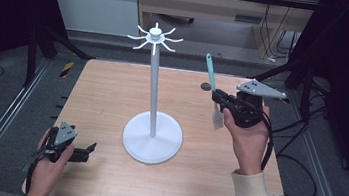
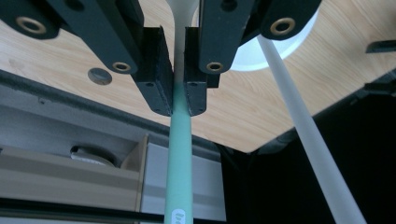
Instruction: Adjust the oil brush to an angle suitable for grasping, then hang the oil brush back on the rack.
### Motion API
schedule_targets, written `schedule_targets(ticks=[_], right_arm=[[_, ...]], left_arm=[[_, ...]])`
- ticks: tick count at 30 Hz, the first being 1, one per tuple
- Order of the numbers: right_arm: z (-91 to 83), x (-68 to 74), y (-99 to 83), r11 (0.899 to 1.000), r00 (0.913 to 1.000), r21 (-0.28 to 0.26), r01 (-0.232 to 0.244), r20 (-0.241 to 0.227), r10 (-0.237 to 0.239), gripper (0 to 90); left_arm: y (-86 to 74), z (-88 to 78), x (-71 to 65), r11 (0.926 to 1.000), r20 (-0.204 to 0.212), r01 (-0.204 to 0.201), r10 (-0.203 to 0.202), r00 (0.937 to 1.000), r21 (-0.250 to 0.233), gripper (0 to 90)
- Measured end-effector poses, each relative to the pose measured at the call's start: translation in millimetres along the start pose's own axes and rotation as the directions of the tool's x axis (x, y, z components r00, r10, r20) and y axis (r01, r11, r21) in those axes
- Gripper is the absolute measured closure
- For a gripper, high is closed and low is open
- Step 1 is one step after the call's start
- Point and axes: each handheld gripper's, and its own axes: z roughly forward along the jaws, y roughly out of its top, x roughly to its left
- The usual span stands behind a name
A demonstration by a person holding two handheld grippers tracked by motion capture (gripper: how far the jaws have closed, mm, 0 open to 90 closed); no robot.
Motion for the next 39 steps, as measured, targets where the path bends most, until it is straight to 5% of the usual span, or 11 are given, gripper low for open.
schedule_targets(ticks=[7, 28, 39], right_arm=[[-11.9, 7.7, 7.4, 0.998, 0.9993, -0.063, 0.004, -0.038, -0.007, 82.5], [-23.2, 29.5, 19.5, 0.992, 0.9945, -0.119, 0.048, -0.087, -0.059, 82.5], [-22.4, 37.5, 21.6, 0.990, 0.9858, -0.135, 0.040, -0.156, -0.061, 82.5]], left_arm=[[1.0, 1.6, -3.2, 0.9998, 0.000, -0.020, 0.020, 0.9998, 0.010, 2.4], [1.6, 5.5, -3.0, 0.9998, 0.004, -0.015, 0.015, 0.9999, 0.016, 2.4], [1.1, 4.1, -2.7, 0.9998, -0.002, -0.018, 0.018, 0.9998, 0.010, 2.4]])
